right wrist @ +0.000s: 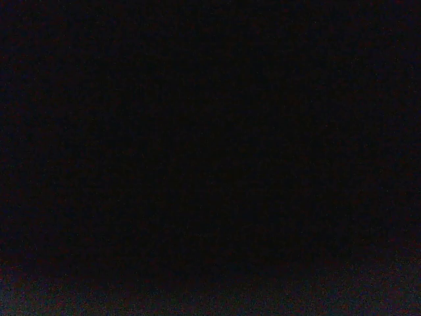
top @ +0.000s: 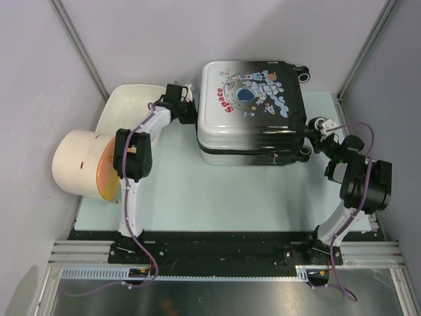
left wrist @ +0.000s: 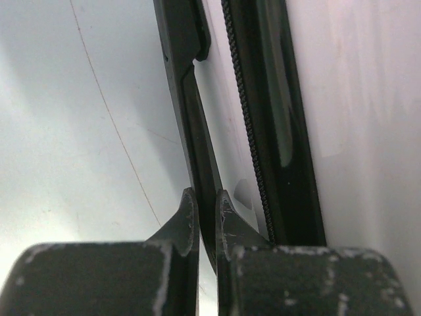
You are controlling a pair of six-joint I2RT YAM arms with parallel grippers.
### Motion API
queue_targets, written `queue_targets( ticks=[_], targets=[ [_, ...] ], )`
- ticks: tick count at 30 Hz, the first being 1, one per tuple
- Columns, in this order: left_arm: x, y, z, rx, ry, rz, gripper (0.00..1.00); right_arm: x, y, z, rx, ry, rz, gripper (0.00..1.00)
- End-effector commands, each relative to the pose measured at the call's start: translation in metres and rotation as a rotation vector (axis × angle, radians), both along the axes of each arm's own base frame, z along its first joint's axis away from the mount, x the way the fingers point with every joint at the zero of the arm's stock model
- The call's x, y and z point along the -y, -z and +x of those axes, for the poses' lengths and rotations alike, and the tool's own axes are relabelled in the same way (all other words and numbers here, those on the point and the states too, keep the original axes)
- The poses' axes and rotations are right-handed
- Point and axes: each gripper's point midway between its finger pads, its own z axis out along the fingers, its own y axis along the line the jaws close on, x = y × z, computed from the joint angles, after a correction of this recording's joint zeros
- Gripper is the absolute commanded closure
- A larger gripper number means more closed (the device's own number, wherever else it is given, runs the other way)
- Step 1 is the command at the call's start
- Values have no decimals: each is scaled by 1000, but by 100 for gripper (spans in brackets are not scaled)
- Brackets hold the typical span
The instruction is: Open, take out, and arrange the luggage
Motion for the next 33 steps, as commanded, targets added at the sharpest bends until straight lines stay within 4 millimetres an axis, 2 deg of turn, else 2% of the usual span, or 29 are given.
queue_targets(
  ticks=[1,6,10,11,12,13,14,15,16,17,18,19,21,22,23,24,25,26,27,28,29,30,31,32,33],
  targets=[
    [12,-24,34,214,148,2,100,16,-53,52,206,53,-51,100],
    [24,-27,31,213,178,-18,100,3,-49,85,218,27,-10,100],
    [23,-40,34,231,162,-23,99,-6,-51,86,189,13,47,100],
    [21,-43,35,231,146,-27,95,-7,-50,85,163,4,67,80],
    [20,-50,34,233,158,-58,86,-2,-52,82,147,12,94,63],
    [21,-59,34,237,163,-84,83,2,-62,79,141,18,120,58],
    [19,-63,34,219,142,-112,81,3,-60,75,88,25,180,58],
    [13,-66,36,214,120,-126,77,16,-62,73,71,53,202,57],
    [14,-76,35,218,130,-154,73,21,-62,70,50,69,224,46],
    [13,-87,34,222,135,-181,60,28,-63,62,-9,77,277,32],
    [11,-93,33,231,136,-188,52,31,-64,59,-27,78,289,30],
    [11,-105,30,249,148,-195,49,37,-63,55,-49,92,299,29],
    [9,-115,26,272,150,-182,41,37,-59,47,-117,100,324,27],
    [7,-120,25,284,144,-172,39,38,-48,41,-183,113,344,27],
    [0,-133,25,315,116,-148,37,37,-49,38,-201,115,344,27],
    [-9,-130,24,307,88,-132,33,38,-46,37,-231,124,357,28],
    [-14,-134,24,311,67,-125,31,35,-33,32,-308,137,392,28],
    [-26,-144,25,320,30,-128,29,36,-28,32,-344,163,410,29],
    [-33,-142,24,309,8,-129,26,37,-27,38,-380,183,440,29],
    [-38,-145,22,304,-6,-136,21,37,-12,34,-478,221,498,31],
    [-46,-157,19,304,-23,-166,19,37,-9,37,-522,242,537,32],
    [-48,-153,12,279,-25,-183,18,42,-3,46,-567,265,577,33],
    [-49,-155,7,265,-26,-204,18,41,8,44,-656,307,642,36],
    [-50,-170,-3,283,-11,-218,18,41,15,46,-695,320,677,37],
    [-49,-161,-13,256,-3,-221,18,41,23,50,-729,335,702,37]
  ],
)
